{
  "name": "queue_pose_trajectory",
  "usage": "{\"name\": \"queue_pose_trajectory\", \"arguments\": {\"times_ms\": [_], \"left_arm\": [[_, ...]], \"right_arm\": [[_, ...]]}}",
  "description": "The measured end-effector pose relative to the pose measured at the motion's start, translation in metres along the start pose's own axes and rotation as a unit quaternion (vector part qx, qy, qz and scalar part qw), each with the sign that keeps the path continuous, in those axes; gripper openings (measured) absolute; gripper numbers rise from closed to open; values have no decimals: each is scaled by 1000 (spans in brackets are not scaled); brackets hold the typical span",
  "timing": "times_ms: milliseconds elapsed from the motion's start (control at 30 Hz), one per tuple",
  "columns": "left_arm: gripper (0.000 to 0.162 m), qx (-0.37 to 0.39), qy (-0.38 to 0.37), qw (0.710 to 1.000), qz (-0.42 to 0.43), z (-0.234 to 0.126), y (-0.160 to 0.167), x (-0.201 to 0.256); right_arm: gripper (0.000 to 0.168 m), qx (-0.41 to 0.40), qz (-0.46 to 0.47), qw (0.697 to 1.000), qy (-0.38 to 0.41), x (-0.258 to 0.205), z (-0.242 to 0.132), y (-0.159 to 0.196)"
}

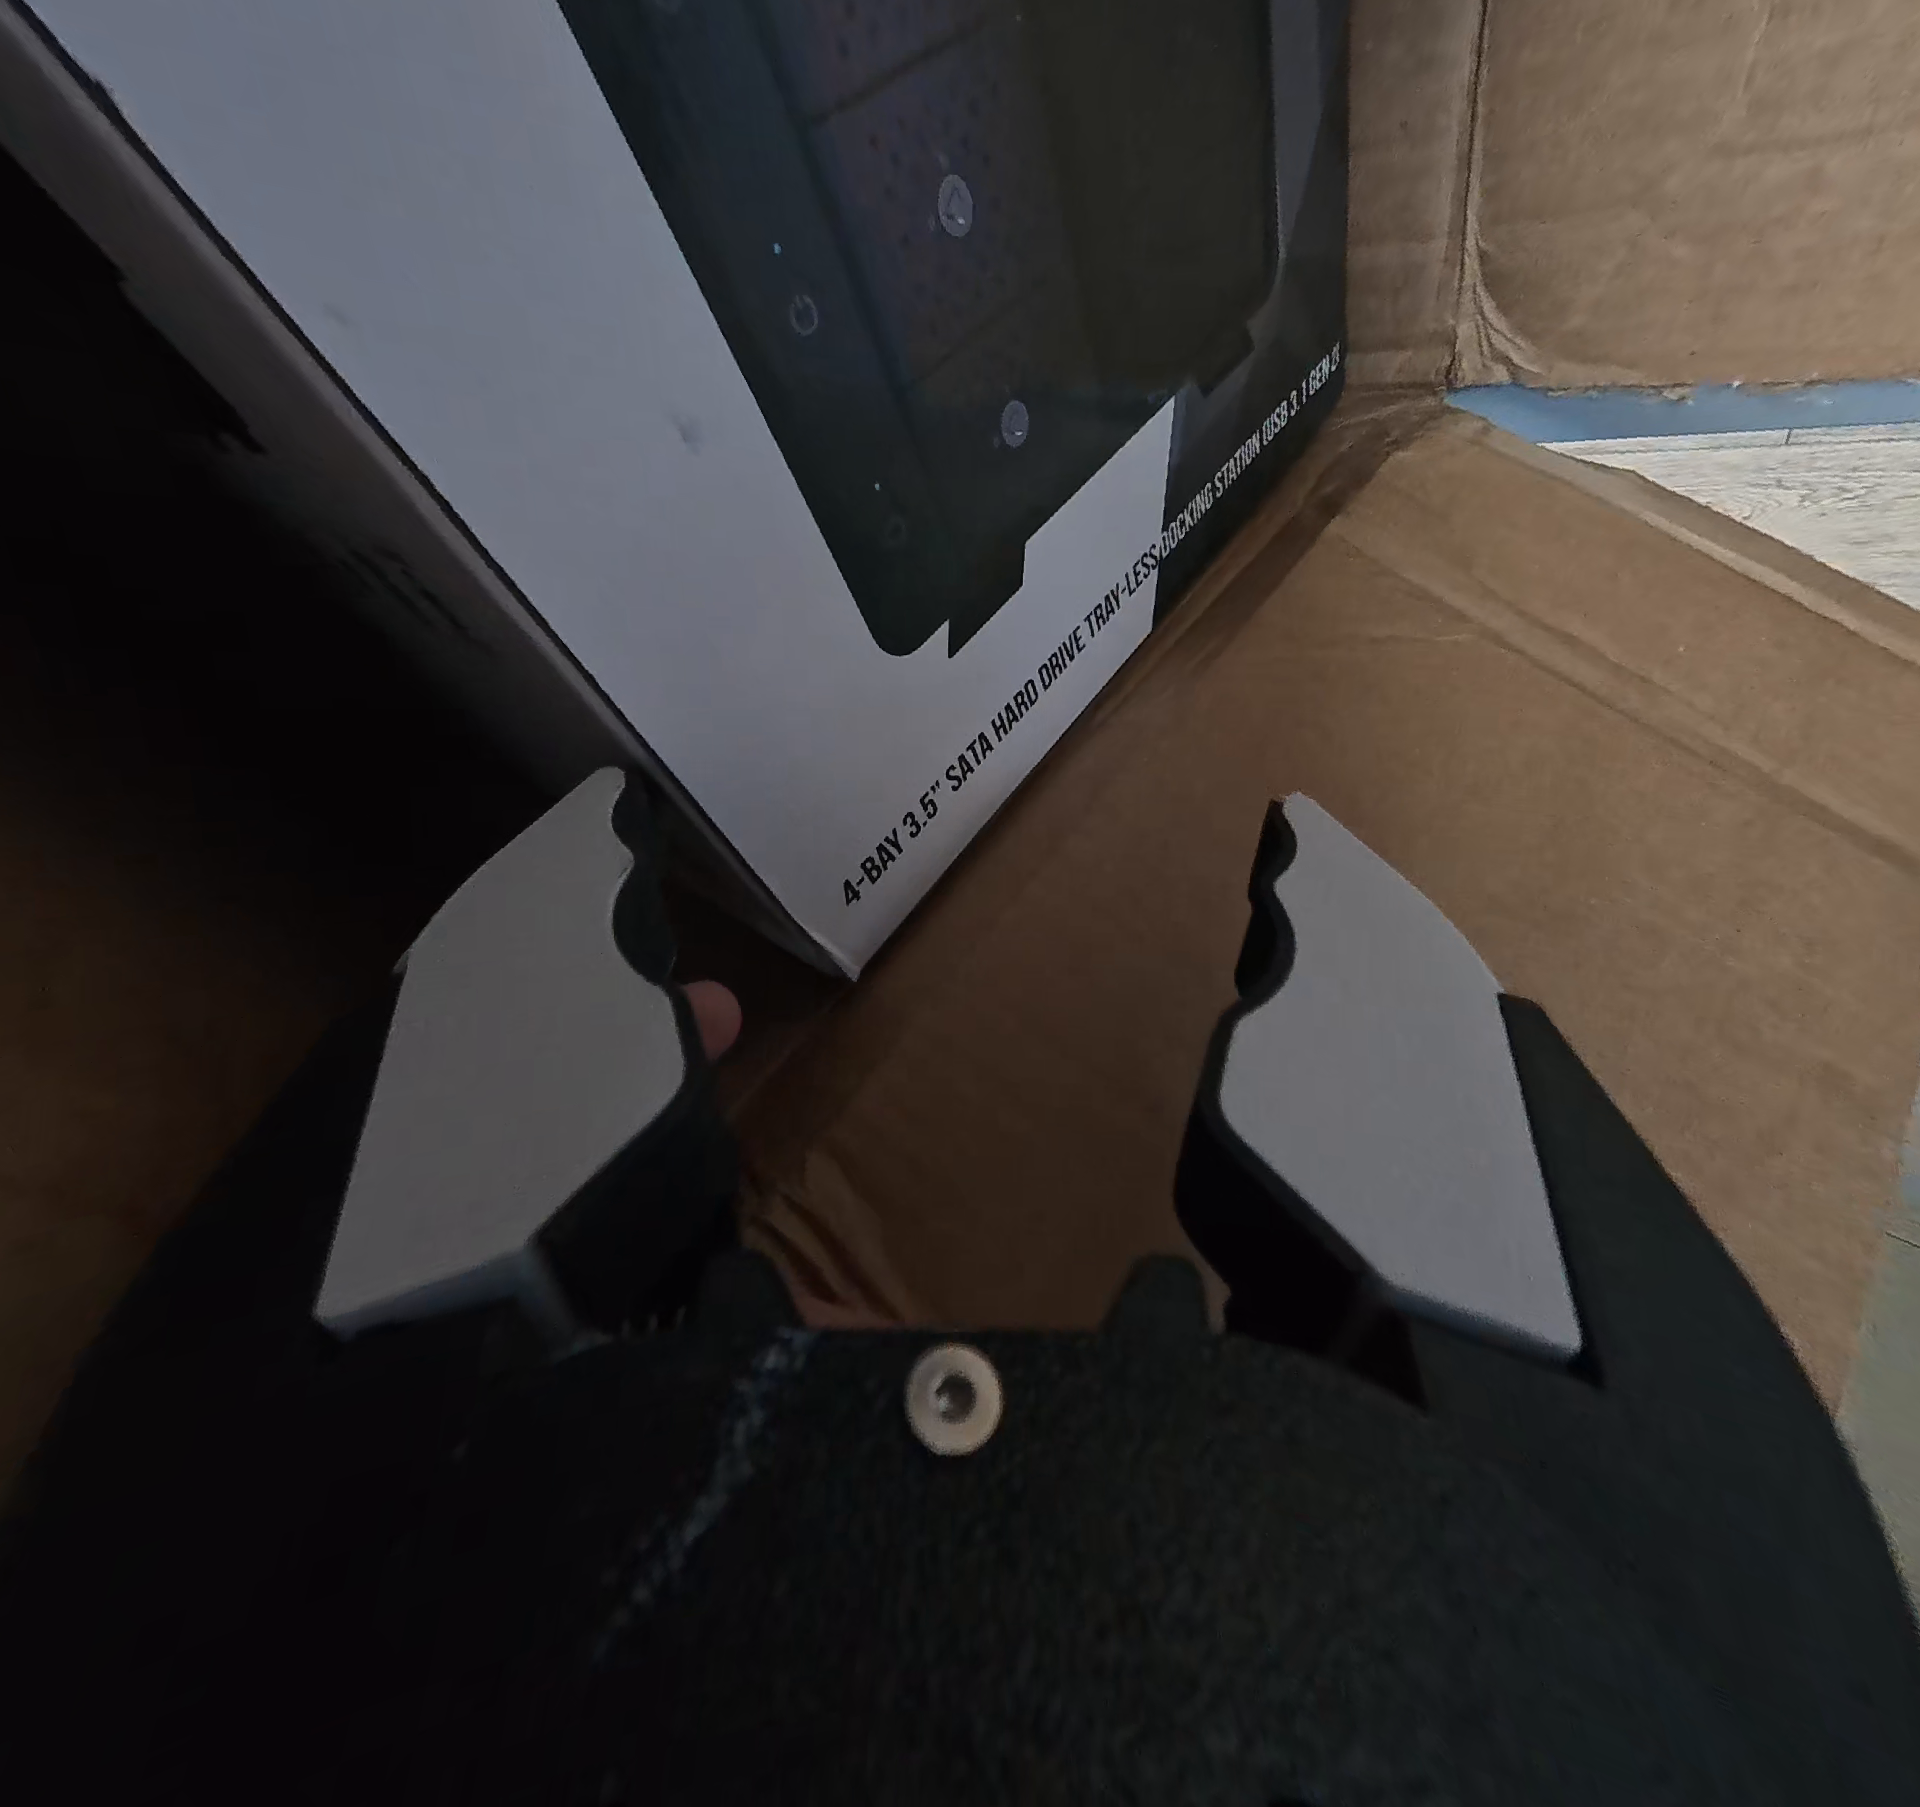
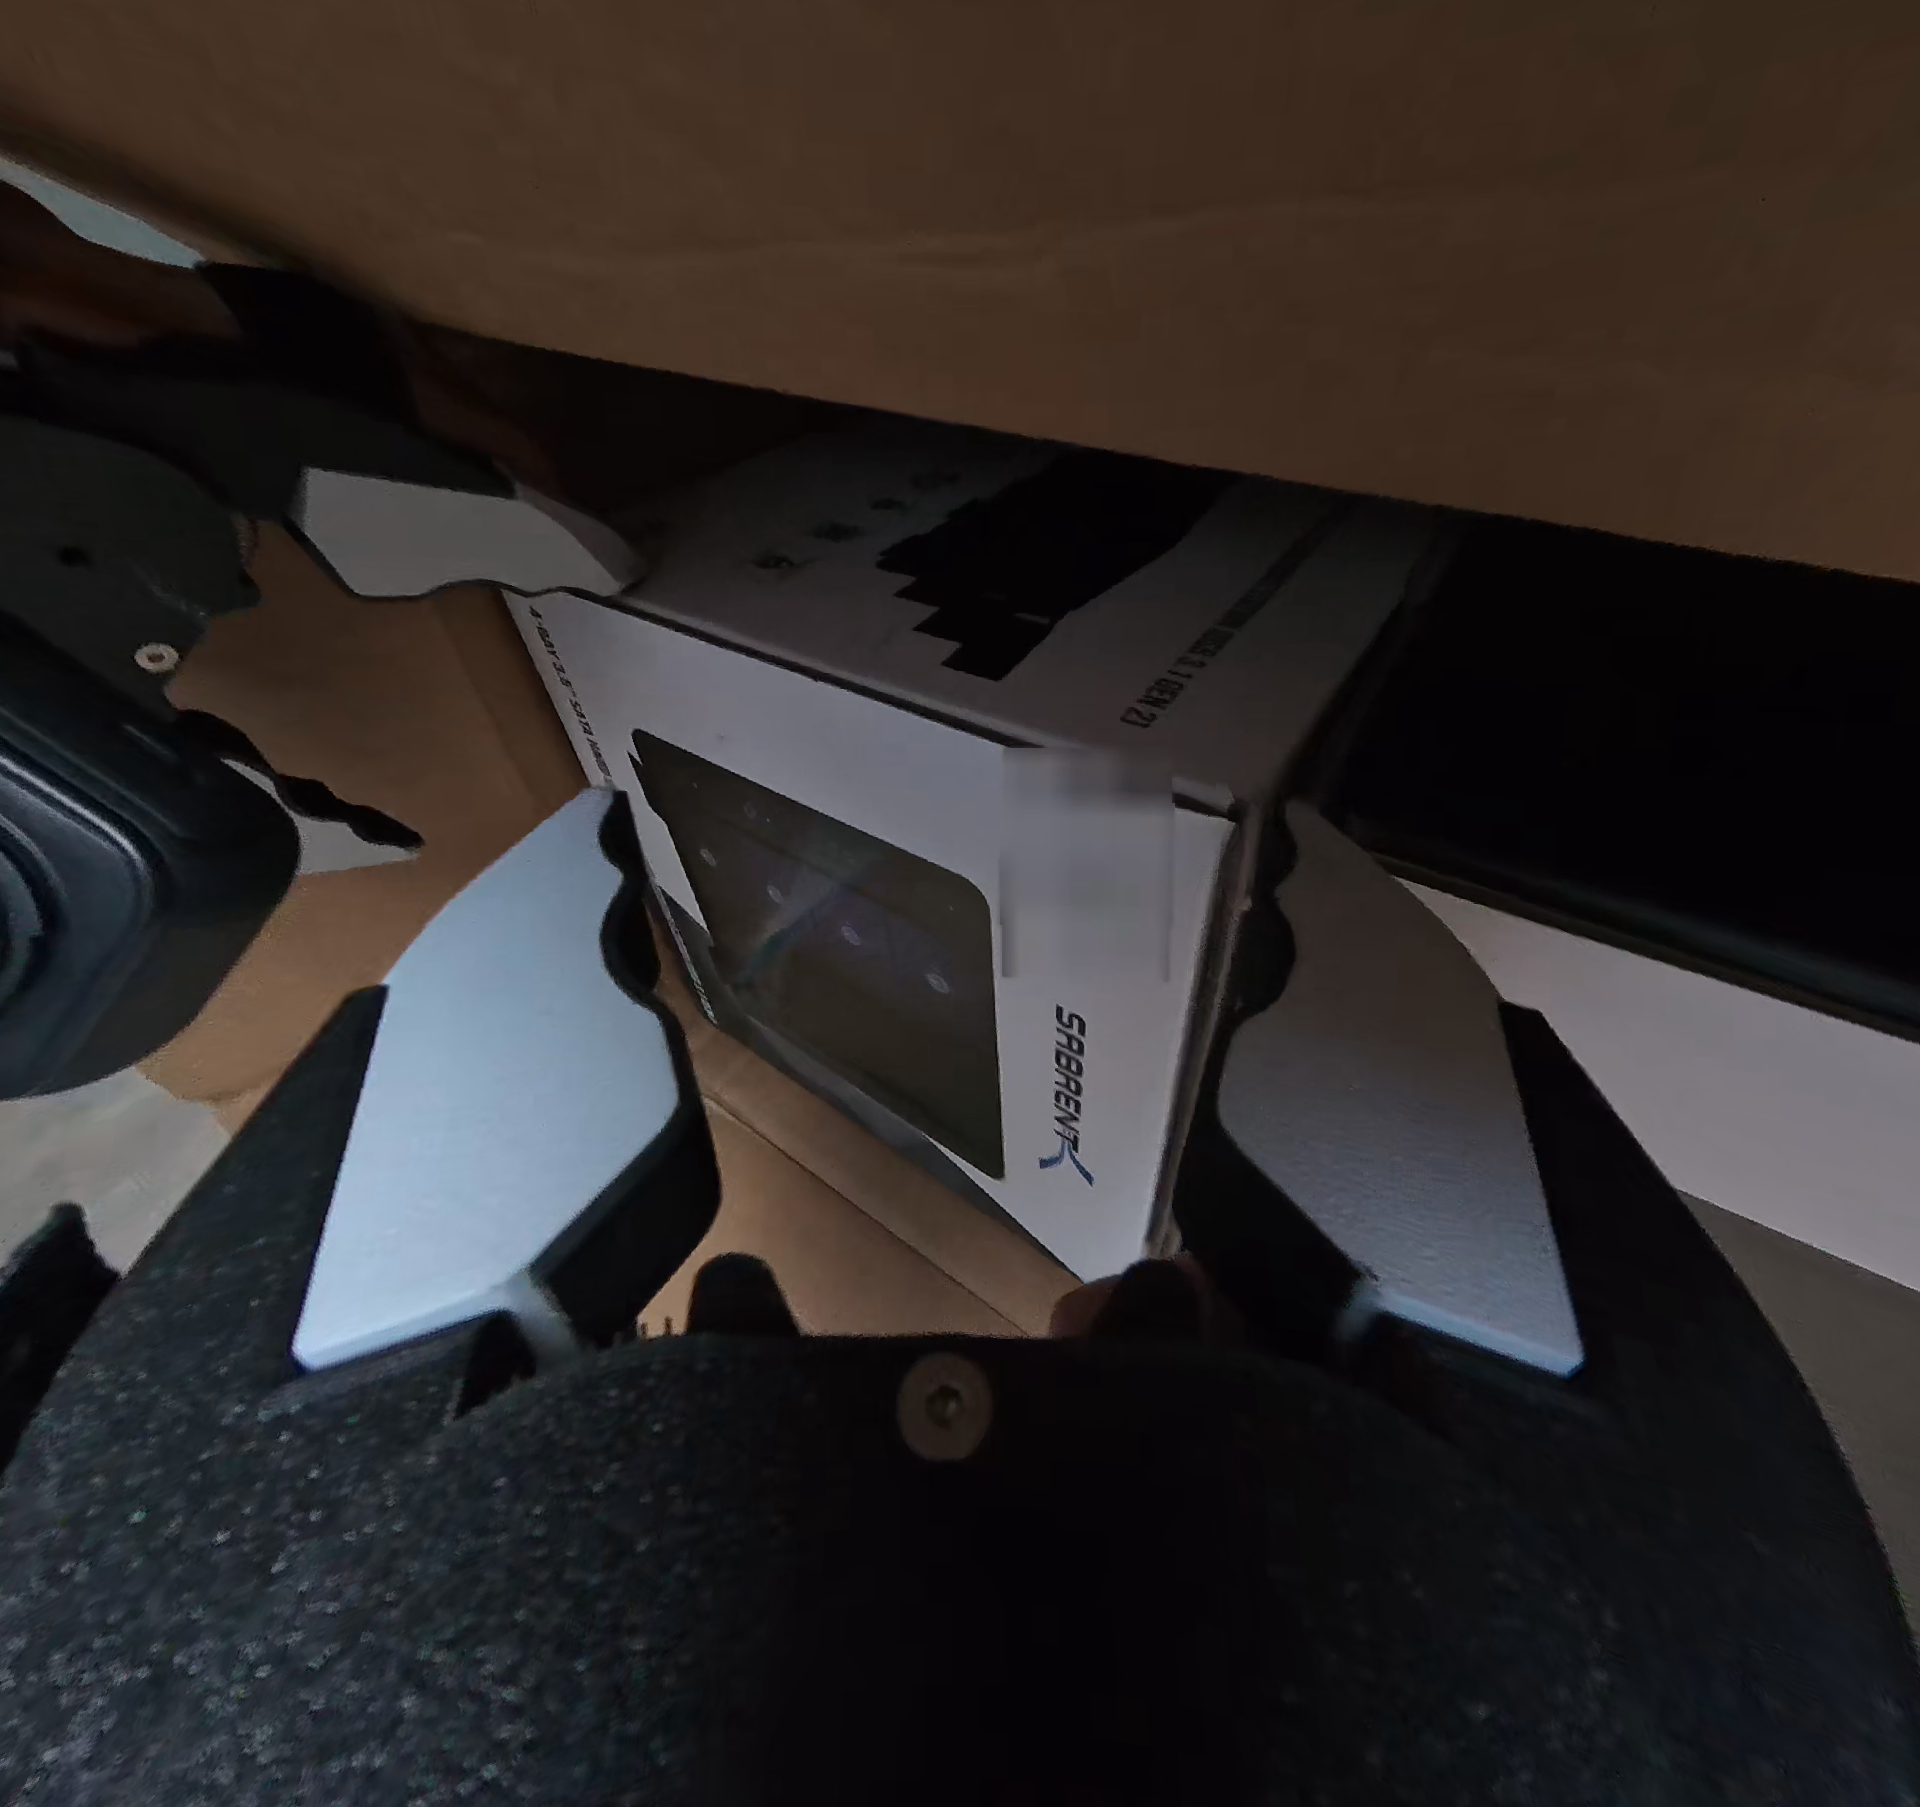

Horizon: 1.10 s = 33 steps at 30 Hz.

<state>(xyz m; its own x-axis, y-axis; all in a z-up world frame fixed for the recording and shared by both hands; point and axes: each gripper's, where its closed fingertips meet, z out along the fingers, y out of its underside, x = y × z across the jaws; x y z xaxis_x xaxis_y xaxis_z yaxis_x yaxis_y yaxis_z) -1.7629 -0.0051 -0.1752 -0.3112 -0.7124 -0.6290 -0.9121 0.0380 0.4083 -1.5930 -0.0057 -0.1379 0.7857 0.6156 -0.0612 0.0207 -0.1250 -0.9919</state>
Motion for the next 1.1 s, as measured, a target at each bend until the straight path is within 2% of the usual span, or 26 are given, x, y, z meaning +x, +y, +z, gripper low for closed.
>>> {"name": "queue_pose_trajectory", "arguments": {"times_ms": [33,267,333,433,600,700,833,967,1100], "left_arm": [[108,1,-1,1000,2,0,0,0],[109,3,8,1000,4,-1,0,1],[109,3,6,1000,7,0,1,1],[109,3,6,1000,7,-1,0,1],[109,1,6,1000,6,-1,0,1],[110,3,7,1000,11,-1,1,2],[114,1,9,1000,21,-1,2,4],[114,3,11,1000,24,-1,2,4],[114,5,15,1000,27,-2,2,4]], "right_arm": [[114,-7,-8,1000,1,1,-1,3],[115,0,-44,999,-22,-4,-4,2],[115,21,-32,999,-26,-8,-4,-7],[123,-7,-13,1000,-19,-3,7,-2],[129,2,35,999,-29,-13,15,-12],[126,-24,21,999,22,-9,20,-8],[126,4,8,998,56,-4,17,-6],[119,13,19,998,53,2,13,-6],[122,-10,12,999,45,-1,14,-3]]}}
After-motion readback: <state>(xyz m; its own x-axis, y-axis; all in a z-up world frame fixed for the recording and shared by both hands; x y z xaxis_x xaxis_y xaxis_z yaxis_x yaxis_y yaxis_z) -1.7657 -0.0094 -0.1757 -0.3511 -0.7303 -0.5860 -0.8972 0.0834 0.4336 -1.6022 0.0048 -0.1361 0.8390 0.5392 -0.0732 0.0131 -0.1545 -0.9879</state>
